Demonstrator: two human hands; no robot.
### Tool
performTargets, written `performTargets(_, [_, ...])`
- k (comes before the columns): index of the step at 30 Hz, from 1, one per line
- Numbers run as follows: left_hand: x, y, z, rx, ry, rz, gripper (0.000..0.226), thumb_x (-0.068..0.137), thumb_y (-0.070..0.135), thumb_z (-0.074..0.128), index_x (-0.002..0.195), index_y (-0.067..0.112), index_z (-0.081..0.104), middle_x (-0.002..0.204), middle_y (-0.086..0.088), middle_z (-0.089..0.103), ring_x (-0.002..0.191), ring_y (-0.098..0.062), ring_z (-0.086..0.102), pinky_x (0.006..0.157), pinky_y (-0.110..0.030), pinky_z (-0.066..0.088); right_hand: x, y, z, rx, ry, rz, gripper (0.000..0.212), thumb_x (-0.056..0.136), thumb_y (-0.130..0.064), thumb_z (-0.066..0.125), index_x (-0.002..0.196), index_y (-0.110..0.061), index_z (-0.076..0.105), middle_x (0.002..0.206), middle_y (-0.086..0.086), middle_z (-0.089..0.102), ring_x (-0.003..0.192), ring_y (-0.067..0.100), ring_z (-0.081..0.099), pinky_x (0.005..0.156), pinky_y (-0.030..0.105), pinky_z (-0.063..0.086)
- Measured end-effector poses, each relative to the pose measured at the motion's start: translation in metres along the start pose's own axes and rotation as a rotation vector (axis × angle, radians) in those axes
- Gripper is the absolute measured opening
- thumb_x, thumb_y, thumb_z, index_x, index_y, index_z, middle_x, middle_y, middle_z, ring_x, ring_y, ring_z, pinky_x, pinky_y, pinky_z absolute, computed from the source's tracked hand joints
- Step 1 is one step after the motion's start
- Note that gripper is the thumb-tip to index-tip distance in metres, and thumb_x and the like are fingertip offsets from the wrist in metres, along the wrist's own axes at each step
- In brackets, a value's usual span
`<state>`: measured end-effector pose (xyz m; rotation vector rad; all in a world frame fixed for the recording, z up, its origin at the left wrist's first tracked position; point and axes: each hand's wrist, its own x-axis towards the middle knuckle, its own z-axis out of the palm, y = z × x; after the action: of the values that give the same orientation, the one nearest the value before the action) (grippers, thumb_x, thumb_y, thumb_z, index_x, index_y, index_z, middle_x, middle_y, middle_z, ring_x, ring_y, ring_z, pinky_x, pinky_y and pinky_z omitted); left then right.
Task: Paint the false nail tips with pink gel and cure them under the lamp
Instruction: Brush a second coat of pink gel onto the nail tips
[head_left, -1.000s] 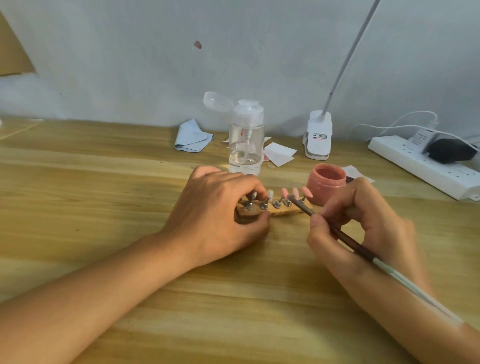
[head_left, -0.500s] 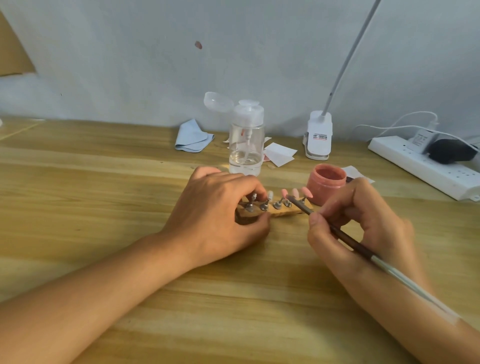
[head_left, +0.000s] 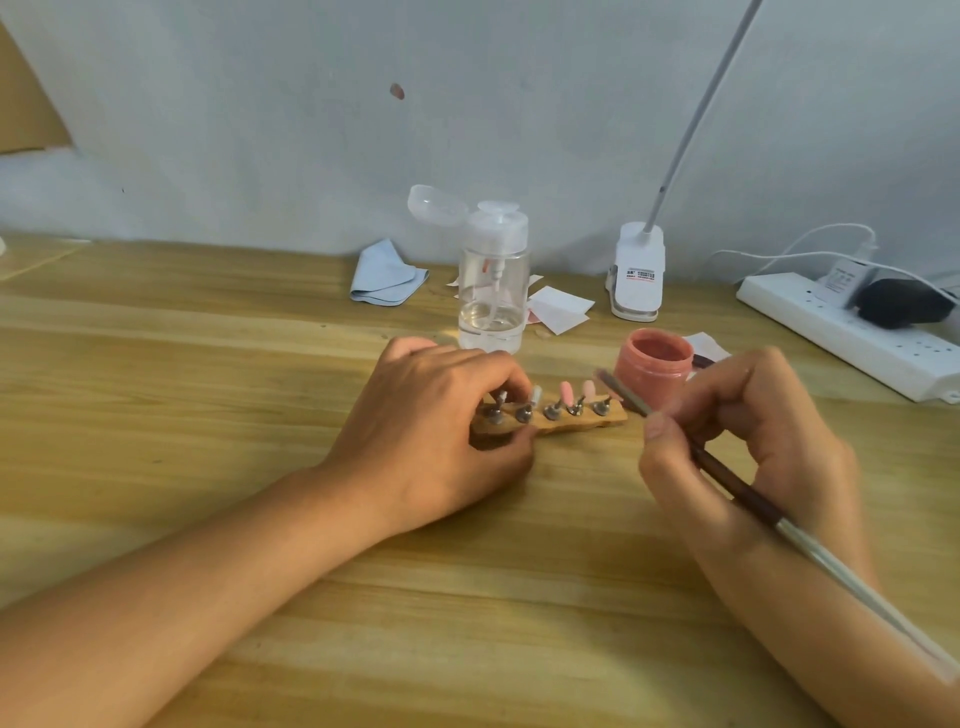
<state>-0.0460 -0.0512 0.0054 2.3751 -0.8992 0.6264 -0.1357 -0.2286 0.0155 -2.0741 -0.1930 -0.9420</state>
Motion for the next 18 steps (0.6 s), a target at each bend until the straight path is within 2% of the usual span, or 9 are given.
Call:
performTargets(2, [0.001,-0.001,0.0,0.019,-0.022,-0.018,0.021,0.076,0.046,0.06,0.092,0.034,0.065,0.084,0.019,0.066,0.079,-0.004,0.061,0.092,-0.028,0.034,0.001,0.002,-0.001,0.078,0.051,0.008,0.016,0.083,-0.026,0.063,0.086,-0.021,0.048,0.076,-0.014,0.062,0.069,0.013,0.058,0.067,0.036,0.048])
performTargets(5, [0.0,-0.003,0.001,0.025,-0.045,-0.025,0.027,0.078,0.045,0.06,0.102,0.033,0.067,0.086,0.02,0.065,0.083,-0.003,0.06,0.097,-0.026,0.033,0.006,0.009,-0.002,0.183,0.09,0.082,0.02,0.09,-0.009,0.067,0.089,-0.019,0.05,0.072,-0.016,0.066,0.068,0.0,0.059,0.064,0.015,0.042])
performTargets(9, [0.002,-0.005,0.001,-0.008,-0.04,-0.011,0.021,0.08,0.041,0.063,0.099,0.032,0.068,0.082,0.02,0.065,0.075,-0.001,0.056,0.091,-0.025,0.035,0.014,0.018,-0.006,0.338,0.176,0.207,0.009,0.09,-0.007,0.064,0.092,-0.014,0.059,0.079,-0.01,0.071,0.075,-0.001,0.064,0.069,0.012,0.047])
performTargets(12, [0.002,-0.006,0.001,-0.096,-0.045,-0.034,0.015,0.082,0.032,0.072,0.096,0.03,0.068,0.086,0.018,0.07,0.079,-0.004,0.062,0.083,-0.027,0.042,0.018,0.026,-0.01,0.407,0.209,0.306,0.013,0.09,0.001,0.058,0.097,-0.008,0.064,0.074,-0.006,0.072,0.065,-0.001,0.058,0.062,0.01,0.044])
performTargets(14, [0.002,-0.007,0.002,-0.171,-0.066,-0.079,0.017,0.082,0.024,0.075,0.096,0.03,0.068,0.091,0.019,0.071,0.084,-0.005,0.065,0.078,-0.029,0.046,0.018,0.028,-0.011,0.414,0.22,0.341,0.016,0.089,0.005,0.051,0.092,-0.007,0.06,0.066,-0.004,0.07,0.058,0.005,0.05,0.055,0.012,0.04])
performTargets(18, [0.003,-0.009,0.003,-0.264,-0.103,-0.129,0.019,0.082,0.019,0.076,0.092,0.03,0.065,0.09,0.018,0.069,0.088,-0.009,0.066,0.078,-0.037,0.052,0.019,0.03,-0.008,0.41,0.232,0.385,0.017,0.087,0.001,0.053,0.083,-0.015,0.05,0.064,-0.003,0.069,0.054,0.006,0.045,0.05,0.013,0.038])
